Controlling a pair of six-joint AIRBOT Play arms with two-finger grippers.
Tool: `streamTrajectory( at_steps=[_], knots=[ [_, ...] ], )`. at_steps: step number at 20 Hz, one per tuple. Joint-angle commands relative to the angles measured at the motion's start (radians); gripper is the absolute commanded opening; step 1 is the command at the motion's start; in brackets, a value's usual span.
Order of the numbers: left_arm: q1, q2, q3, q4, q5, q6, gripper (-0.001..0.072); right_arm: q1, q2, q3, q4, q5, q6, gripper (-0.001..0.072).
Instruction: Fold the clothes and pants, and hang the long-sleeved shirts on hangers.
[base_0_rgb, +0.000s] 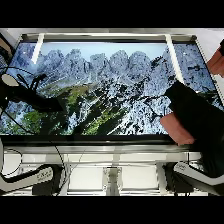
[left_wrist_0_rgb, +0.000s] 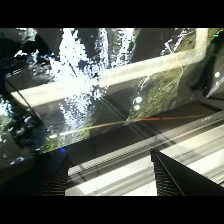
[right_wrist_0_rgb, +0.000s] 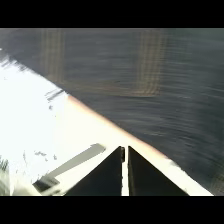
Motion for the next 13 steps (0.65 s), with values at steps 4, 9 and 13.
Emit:
streamTrajectory(
  at_steps=[4,9,13],
  knots=[
    [0.001,0.0,0.0,0.0,0.0,0.0,0.058,0.575,0.185,-0.202,-0.007,-0.092,-0.042,0.0022],
    [0.001,0.0,0.0,0.0,0.0,0.0,0.058,0.941,0.232,-0.549,-0.007,-0.195,-0.029,0.0022],
    [0.001,0.0,0.0,0.0,0.0,0.0,0.0581,1.161,0.231,-0.752,-0.007,-0.336,0.021,0.0022]
  ],
)
